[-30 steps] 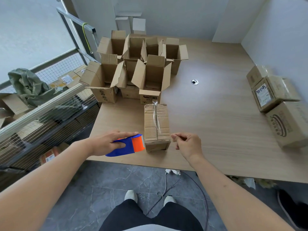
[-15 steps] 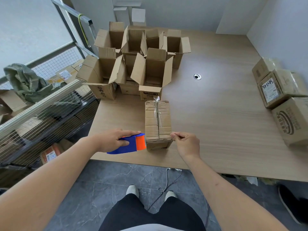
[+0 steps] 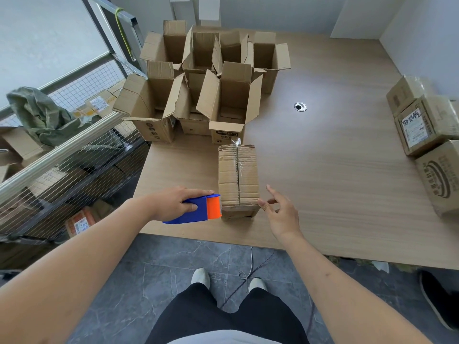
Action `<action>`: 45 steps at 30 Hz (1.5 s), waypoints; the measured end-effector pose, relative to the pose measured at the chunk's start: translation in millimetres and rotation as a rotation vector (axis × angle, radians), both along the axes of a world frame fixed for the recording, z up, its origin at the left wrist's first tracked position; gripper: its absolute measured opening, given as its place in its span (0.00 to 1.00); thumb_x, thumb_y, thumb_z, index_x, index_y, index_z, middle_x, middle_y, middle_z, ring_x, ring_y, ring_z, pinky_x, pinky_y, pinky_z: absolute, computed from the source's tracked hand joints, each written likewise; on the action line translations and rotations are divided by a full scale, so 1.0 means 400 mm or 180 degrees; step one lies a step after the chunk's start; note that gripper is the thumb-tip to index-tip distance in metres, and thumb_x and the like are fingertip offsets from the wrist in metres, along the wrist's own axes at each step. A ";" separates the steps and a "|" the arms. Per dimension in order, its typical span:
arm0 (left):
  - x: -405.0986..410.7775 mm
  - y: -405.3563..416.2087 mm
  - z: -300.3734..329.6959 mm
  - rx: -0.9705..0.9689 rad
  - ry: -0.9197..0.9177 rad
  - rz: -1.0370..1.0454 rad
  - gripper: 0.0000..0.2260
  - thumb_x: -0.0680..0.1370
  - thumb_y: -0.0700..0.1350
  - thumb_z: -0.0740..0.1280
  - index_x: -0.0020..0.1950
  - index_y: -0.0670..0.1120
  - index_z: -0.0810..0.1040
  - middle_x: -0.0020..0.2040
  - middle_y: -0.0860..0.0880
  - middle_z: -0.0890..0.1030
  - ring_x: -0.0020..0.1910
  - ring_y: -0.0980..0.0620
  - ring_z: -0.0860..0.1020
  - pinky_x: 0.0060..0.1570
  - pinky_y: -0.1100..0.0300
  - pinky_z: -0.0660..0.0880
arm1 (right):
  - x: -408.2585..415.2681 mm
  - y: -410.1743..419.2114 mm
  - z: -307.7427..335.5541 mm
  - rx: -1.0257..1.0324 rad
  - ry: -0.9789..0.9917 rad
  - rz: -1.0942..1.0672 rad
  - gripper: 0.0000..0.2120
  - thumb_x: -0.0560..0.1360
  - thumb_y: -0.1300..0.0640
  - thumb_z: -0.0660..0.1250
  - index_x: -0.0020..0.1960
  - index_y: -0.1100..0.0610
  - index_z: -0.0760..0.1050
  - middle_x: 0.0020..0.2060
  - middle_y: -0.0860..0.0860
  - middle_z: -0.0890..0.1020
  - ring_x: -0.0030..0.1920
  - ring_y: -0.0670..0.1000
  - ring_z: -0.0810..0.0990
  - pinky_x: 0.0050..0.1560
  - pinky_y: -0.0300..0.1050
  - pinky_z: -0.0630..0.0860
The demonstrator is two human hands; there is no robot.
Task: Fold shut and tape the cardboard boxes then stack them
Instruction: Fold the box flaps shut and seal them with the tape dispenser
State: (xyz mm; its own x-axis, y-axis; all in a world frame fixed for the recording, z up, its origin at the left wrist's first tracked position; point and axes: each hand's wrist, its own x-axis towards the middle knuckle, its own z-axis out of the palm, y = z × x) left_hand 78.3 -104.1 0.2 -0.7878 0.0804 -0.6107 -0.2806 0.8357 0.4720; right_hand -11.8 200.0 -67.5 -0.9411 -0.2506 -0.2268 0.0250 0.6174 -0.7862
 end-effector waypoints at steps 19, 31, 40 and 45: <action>0.107 -0.050 -0.046 0.0732 0.0030 0.0429 0.27 0.86 0.47 0.62 0.72 0.79 0.60 0.63 0.60 0.74 0.61 0.54 0.74 0.65 0.52 0.70 | 0.001 -0.103 -0.021 0.1740 0.2226 0.2686 0.27 0.84 0.51 0.47 0.82 0.38 0.50 0.83 0.52 0.49 0.82 0.58 0.49 0.81 0.57 0.49; 0.081 -0.024 -0.090 0.0286 0.0062 0.0633 0.24 0.86 0.48 0.58 0.78 0.70 0.59 0.52 0.61 0.72 0.49 0.59 0.73 0.46 0.66 0.66 | 0.004 -0.120 -0.001 0.1885 0.1892 0.2648 0.25 0.85 0.39 0.45 0.81 0.34 0.45 0.83 0.48 0.45 0.83 0.53 0.45 0.81 0.54 0.43; 0.031 -0.012 -0.090 0.0431 -0.0307 0.0593 0.18 0.86 0.47 0.58 0.76 0.57 0.68 0.61 0.52 0.78 0.55 0.50 0.75 0.53 0.54 0.67 | 0.089 -0.233 -0.015 0.1534 0.1917 0.1579 0.19 0.78 0.44 0.61 0.64 0.48 0.78 0.74 0.57 0.72 0.76 0.64 0.67 0.77 0.64 0.58; -0.009 -0.013 -0.050 0.0359 -0.0586 0.0437 0.18 0.86 0.47 0.58 0.77 0.54 0.68 0.67 0.51 0.76 0.62 0.48 0.72 0.60 0.54 0.64 | 0.085 -0.243 -0.013 0.1563 0.1695 0.1559 0.18 0.74 0.46 0.67 0.62 0.49 0.74 0.74 0.57 0.71 0.78 0.64 0.63 0.79 0.65 0.53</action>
State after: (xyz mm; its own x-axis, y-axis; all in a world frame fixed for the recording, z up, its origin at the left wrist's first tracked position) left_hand 74.5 -109.4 -19.9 -0.6724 0.0561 -0.7380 -0.4776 0.7289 0.4905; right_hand 22.1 102.8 -72.9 -0.7647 -0.6439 0.0241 -0.6267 0.7346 -0.2601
